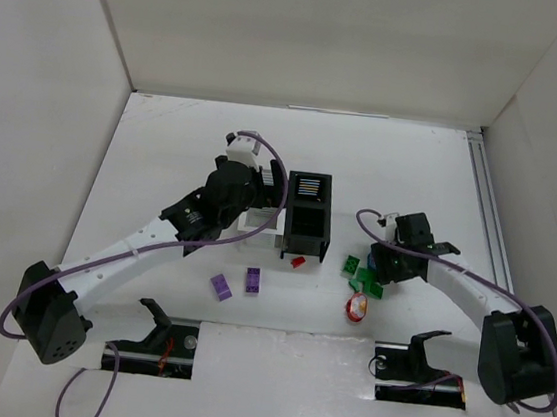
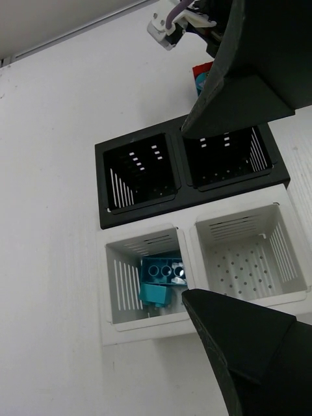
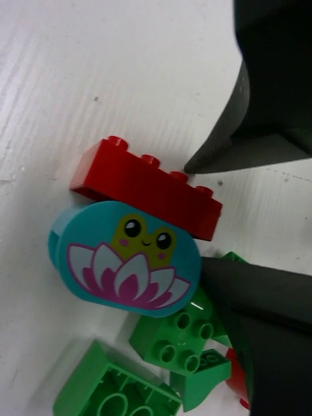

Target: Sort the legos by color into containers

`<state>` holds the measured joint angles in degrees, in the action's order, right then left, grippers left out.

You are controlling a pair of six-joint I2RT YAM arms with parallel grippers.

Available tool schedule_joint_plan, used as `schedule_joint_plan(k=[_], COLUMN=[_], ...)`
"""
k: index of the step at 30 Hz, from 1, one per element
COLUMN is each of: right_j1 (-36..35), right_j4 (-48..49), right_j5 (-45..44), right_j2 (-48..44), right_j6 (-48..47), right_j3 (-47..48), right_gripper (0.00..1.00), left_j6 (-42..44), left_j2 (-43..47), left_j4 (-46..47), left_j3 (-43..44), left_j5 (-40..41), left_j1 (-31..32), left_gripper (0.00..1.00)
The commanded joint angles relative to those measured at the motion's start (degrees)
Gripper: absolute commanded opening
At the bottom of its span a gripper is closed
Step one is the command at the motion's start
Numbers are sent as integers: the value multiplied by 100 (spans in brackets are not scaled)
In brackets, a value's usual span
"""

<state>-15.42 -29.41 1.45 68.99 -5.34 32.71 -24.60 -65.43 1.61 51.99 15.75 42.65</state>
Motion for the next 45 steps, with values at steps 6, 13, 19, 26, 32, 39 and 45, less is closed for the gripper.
schedule_joint_plan(k=[6, 13, 19, 26, 32, 39, 45], right_j1=[-40, -40, -40, -575, -1199, -1840, -2176], right_j4=[559, 629, 691, 577, 1138, 1341, 1341], right_j5=[-189, -373, -374, -128, 557, 663, 470], right_j2=[325, 211, -8, -1492, -2898, -2743, -2601], right_j6=[-63, -11, -177, -977, -1135, -1188, -1241], right_j3=[174, 227, 174, 446, 648, 1202, 1273], right_gripper=[46, 23, 11, 5, 4, 4, 4], left_j6=[-19, -19, -19, 403, 219, 280, 167], left_j2=[100, 153, 153, -66, -558, -1077, -1148], left_j4=[-63, -64, -64, 375, 1499, 1896, 2107], left_j3=[57, 57, 57, 311, 435, 830, 831], left_j5=[95, 96, -71, -1968, -4078, -4160, -4045], left_j1=[6, 6, 6, 6, 137, 770, 823], left_gripper=[100, 100, 100, 100, 100, 100, 98])
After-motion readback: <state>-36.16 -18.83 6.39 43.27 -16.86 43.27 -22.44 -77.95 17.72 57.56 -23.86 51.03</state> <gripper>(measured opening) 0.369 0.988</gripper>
